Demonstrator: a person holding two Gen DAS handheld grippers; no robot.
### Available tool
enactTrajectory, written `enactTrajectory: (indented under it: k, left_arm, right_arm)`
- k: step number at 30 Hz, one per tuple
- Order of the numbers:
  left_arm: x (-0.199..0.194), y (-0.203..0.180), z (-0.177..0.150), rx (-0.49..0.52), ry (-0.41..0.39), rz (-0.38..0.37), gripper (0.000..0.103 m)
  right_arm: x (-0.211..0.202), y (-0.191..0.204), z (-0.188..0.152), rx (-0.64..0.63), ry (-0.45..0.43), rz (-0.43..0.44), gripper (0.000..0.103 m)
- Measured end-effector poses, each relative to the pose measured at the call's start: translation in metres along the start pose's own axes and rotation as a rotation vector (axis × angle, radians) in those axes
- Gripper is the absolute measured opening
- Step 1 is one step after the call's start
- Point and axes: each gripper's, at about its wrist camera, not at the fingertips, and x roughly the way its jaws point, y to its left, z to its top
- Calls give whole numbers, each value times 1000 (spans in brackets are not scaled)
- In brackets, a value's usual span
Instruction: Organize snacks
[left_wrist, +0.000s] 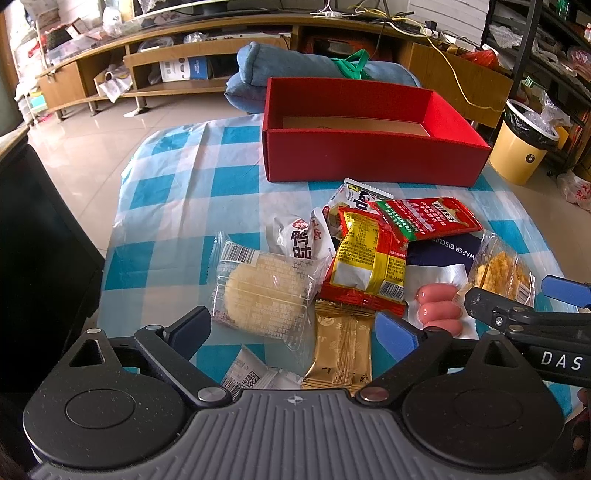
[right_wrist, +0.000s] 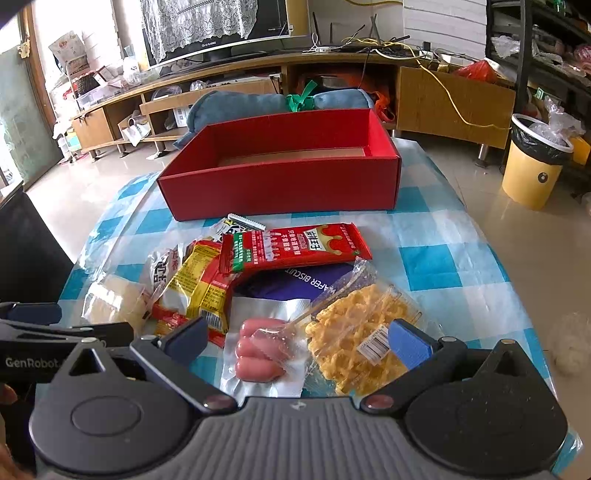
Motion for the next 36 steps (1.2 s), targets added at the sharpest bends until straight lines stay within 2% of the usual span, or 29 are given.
enactTrajectory:
  k: [36]
  left_arm:
    - [0, 0, -1, 1, 2, 2, 96]
  right_arm:
    - [3, 2, -4, -1, 16, 8, 103]
